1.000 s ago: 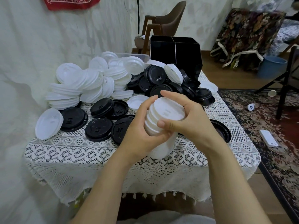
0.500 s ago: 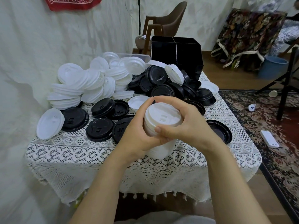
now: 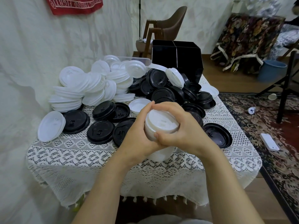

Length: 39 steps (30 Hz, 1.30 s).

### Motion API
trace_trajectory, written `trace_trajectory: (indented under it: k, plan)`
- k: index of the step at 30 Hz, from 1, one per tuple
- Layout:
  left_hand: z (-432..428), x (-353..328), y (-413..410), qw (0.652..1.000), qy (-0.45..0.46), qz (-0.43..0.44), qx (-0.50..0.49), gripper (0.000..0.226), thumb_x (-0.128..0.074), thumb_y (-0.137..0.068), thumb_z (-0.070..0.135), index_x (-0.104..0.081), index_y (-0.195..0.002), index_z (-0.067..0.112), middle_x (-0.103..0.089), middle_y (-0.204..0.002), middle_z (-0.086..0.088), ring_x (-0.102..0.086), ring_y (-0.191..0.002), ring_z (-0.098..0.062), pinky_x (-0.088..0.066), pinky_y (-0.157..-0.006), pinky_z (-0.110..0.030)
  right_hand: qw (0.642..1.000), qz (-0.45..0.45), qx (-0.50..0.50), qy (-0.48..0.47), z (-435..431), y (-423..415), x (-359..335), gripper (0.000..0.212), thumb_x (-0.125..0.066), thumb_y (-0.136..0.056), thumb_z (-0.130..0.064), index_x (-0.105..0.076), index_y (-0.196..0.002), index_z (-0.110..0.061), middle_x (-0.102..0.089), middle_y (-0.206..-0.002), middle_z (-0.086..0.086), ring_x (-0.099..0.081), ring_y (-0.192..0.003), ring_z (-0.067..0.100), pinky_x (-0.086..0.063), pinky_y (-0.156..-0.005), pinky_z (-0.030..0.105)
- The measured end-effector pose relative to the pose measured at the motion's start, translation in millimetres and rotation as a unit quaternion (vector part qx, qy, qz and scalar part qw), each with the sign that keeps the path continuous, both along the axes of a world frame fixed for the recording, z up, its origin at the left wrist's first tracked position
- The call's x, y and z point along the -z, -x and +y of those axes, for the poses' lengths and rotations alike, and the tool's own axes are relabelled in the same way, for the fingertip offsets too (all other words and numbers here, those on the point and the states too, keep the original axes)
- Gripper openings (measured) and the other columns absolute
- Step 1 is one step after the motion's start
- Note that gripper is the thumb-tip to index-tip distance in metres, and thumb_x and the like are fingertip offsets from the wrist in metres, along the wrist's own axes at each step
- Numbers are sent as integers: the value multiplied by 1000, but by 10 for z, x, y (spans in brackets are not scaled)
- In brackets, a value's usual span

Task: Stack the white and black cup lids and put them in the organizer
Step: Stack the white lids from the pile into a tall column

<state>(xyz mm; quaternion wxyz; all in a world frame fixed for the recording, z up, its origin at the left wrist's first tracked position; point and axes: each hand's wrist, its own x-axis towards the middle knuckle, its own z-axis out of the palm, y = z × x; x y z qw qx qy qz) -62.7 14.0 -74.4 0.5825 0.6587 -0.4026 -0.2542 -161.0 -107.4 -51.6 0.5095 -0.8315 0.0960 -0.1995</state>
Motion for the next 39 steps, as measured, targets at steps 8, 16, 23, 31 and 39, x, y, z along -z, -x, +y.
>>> trace_trajectory:
  k: [8, 16, 23, 31, 39]
  plan:
    - [3, 1, -9, 1000, 8, 14, -12, 96, -87, -63, 16, -36, -143, 33, -58, -126, 15, -57, -114, 2, -51, -92, -22, 999, -14, 34, -3, 61, -48, 34, 61, -83, -64, -41, -60, -120, -39, -49, -124, -22, -47, -117, -7, -40, -91, 8]
    - [15, 4, -6, 1000, -20, -14, -15, 85, -85, -65, 16, -38, -130, 45, -61, -113, 26, -60, -106, 5, -50, -85, -16, 996, -40, 80, -18, 139, -71, 104, 59, -86, -73, -20, -61, -126, -21, -54, -128, -11, -49, -117, -7, -41, -97, 11]
    - [43, -40, -26, 996, -51, -67, -27, 81, -83, -69, 14, -35, -122, 53, -57, -117, 22, -56, -102, 12, -45, -76, -6, 995, -42, 85, -27, 173, -78, 128, 62, -86, -70, -19, -61, -126, -22, -53, -128, -16, -49, -114, -12, -39, -92, 5]
    - [167, -130, -281, 993, -13, -113, -44, 67, -54, -67, 24, -43, -130, 43, -47, -139, 19, -38, -132, 5, -32, -110, -23, 994, -52, 90, -27, 180, -87, 134, 63, -77, -65, -35, -60, -125, -26, -51, -125, -20, -47, -113, -14, -41, -93, 8]
    - [-113, -11, -722, 928, -148, -273, -206, 49, -52, -94, 14, -44, -142, 16, -45, -144, 0, -39, -132, -14, -25, -97, -16, 994, -52, 87, -37, 176, -81, 144, 58, -78, -67, -32, -58, -121, -34, -51, -127, -21, -46, -113, -16, -40, -91, 6]
